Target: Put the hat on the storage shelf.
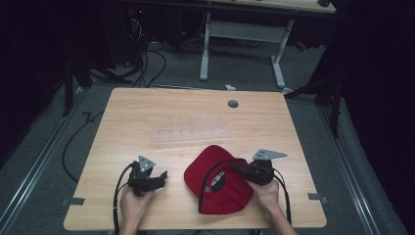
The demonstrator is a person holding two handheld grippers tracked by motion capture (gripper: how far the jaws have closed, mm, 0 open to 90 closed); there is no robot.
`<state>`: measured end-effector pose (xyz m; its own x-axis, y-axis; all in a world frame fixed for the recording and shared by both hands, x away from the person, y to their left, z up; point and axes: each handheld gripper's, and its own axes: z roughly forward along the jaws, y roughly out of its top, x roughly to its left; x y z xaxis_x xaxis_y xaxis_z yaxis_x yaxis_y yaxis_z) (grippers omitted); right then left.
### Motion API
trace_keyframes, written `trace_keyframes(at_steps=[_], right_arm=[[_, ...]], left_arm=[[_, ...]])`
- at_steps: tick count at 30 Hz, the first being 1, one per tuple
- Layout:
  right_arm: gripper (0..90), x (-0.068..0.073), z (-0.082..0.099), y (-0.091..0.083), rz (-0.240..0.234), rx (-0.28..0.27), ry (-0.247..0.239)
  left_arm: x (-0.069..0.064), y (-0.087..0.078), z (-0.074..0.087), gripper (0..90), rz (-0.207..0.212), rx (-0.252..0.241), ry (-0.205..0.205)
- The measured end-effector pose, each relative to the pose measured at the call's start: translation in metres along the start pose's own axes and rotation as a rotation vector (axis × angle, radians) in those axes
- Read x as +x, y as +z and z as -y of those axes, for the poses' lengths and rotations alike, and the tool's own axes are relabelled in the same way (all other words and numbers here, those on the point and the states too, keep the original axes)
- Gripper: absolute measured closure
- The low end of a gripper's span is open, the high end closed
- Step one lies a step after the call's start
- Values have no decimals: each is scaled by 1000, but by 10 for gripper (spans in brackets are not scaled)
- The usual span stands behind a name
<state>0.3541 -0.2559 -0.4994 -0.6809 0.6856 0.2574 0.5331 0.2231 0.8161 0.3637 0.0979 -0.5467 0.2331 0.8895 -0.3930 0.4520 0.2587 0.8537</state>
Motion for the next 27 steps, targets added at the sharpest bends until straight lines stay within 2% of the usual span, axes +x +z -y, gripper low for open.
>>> trace_keyframes(at_steps=[5,16,22,23,24,25,27], right_arm=[[827,6,-6,-5,14,2,-16],[830,12,-18,-16,34,-25,-6],[831,11,-22,-24,48,-37,-5],[831,10,-25,-26,49,-48,-2],[831,10,-26,-28,50,-51,3],[831,11,-27,-29,48,-56,7],[831,11,-29,-31,46,-63,11]], left_arm=[[-1,1,0,281,-5,-4,-4],[-2,1,1,264,-7,-3,-3],[-8,-2,4,265,27,0,19],[-12,-5,3,271,48,-8,22],[-12,-5,3,272,48,-8,22],[-17,-9,2,272,76,-16,26],[-23,-12,2,272,108,-22,37]])
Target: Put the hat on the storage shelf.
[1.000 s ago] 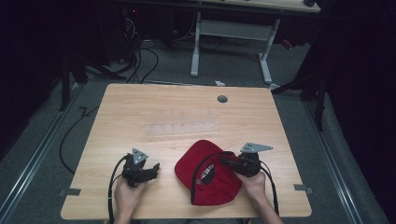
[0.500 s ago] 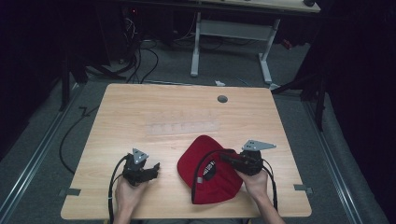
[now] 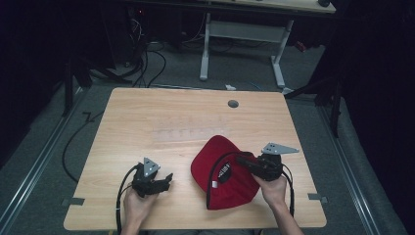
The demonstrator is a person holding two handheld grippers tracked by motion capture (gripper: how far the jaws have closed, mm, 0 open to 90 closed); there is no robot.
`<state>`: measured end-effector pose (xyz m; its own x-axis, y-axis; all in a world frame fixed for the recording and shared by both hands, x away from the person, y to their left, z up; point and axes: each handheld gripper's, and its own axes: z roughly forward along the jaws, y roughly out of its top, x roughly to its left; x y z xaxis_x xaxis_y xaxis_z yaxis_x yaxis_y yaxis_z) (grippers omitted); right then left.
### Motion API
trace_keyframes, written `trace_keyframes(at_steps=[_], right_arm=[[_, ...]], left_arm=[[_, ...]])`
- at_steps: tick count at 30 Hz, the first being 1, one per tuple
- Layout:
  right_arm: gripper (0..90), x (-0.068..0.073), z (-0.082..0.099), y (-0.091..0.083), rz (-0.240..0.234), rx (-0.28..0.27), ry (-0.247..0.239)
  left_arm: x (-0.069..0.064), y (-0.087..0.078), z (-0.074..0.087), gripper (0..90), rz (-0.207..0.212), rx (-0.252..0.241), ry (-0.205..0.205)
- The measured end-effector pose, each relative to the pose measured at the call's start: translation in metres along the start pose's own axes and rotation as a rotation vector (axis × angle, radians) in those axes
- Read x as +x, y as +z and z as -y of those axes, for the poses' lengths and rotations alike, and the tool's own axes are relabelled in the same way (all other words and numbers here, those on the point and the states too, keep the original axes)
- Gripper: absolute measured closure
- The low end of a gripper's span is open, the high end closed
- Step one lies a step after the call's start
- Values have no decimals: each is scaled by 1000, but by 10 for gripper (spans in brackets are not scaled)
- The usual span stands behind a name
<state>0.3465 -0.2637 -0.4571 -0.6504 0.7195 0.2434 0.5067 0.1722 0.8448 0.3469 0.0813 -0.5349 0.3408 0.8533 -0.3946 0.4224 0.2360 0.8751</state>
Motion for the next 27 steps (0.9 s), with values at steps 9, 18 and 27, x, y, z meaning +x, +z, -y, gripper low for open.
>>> trace_keyframes(at_steps=[9,18,27], right_arm=[[831,0,-11,-4,-9,-19,28],[831,3,-21,-2,-23,-22,32],[831,9,-29,-1,-42,-44,42]], left_arm=[[-34,0,10,265,115,32,65],[-58,6,16,263,172,57,106],[-74,13,21,252,183,82,139]])
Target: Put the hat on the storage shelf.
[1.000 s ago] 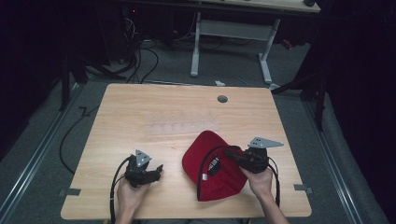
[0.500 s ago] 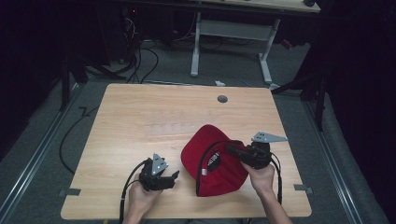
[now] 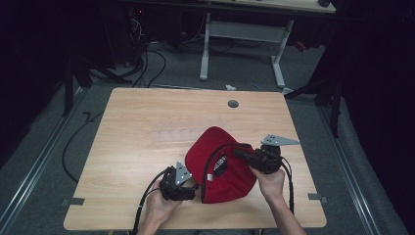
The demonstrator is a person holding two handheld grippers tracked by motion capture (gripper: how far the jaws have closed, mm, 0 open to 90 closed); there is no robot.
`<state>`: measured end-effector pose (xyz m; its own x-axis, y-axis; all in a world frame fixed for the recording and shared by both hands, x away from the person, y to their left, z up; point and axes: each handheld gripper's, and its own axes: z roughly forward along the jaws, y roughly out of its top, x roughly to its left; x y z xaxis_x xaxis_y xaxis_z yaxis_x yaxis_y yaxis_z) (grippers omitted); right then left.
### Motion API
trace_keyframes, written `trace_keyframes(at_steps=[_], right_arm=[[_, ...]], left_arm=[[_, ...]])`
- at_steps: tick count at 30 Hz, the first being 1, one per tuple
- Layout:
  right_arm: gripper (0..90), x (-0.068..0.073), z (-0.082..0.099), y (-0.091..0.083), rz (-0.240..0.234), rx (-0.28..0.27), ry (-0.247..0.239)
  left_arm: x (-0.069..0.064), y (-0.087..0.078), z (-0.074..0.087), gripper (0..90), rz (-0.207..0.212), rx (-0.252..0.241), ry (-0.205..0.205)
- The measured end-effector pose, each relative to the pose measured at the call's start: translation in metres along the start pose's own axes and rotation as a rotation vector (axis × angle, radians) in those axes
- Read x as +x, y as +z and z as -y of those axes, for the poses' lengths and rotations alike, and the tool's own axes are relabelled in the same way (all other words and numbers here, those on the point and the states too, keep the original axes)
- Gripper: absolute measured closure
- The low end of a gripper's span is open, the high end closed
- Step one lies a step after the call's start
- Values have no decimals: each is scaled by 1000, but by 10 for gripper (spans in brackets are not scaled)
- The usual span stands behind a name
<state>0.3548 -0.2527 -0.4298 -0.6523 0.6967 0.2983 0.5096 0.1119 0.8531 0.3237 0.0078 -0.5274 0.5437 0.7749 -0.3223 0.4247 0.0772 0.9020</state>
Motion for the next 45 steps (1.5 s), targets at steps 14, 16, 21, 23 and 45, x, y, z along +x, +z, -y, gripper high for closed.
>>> trace_keyframes(at_steps=[14,16,21,23,45], right_arm=[[829,1,7,8,66,53,-18],[829,0,10,8,76,68,-16],[829,-3,16,10,100,104,-19],[828,-3,17,10,103,116,-11],[822,-3,26,24,18,189,80]], left_arm=[[-6,-3,-2,223,0,-36,35],[-7,-4,-2,214,-11,-43,49],[-8,-3,-4,182,-26,-14,83],[-10,-2,-3,172,-27,-11,105],[-25,-6,-8,315,21,-70,170]])
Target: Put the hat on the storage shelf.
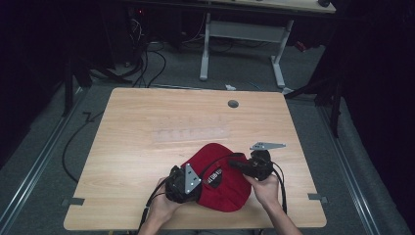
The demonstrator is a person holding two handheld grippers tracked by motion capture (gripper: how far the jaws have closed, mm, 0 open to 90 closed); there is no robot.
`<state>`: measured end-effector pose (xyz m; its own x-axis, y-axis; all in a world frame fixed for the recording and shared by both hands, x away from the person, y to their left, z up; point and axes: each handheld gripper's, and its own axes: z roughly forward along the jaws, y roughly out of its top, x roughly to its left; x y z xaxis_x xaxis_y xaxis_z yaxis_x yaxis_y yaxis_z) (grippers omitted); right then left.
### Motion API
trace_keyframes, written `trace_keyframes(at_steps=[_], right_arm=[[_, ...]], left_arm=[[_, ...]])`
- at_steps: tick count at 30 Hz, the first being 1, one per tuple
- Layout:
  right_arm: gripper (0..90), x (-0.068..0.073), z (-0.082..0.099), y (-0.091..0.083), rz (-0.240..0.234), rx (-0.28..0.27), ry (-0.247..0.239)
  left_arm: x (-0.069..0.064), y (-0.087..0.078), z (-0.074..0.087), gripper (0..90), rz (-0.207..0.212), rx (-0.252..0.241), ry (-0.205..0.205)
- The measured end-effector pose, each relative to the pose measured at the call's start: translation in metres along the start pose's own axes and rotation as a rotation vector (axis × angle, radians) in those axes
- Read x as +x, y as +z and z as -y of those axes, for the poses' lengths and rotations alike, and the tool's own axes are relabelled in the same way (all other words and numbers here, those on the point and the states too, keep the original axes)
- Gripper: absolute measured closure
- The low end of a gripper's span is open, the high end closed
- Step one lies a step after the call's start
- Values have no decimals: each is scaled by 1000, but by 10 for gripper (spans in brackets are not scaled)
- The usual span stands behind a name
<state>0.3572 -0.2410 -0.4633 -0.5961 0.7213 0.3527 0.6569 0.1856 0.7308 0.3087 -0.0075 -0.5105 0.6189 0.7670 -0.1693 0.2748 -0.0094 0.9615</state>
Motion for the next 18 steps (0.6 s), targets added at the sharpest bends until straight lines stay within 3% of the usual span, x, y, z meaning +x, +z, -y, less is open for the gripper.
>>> trace_keyframes(at_steps=[5,9,12,14,18], right_arm=[[817,-1,4,-1,-23,-2,0],[810,-5,5,2,-58,-10,9],[801,-5,4,3,-64,-21,-4],[788,-4,4,4,-62,-27,-2],[759,-4,3,3,-54,-41,-8]], left_arm=[[2,-5,-6,435,22,11,-13],[5,-9,-12,492,46,34,-76],[5,-11,-14,547,59,51,-88],[1,-12,-14,639,70,61,-77],[-5,-12,-18,691,79,72,-53]])
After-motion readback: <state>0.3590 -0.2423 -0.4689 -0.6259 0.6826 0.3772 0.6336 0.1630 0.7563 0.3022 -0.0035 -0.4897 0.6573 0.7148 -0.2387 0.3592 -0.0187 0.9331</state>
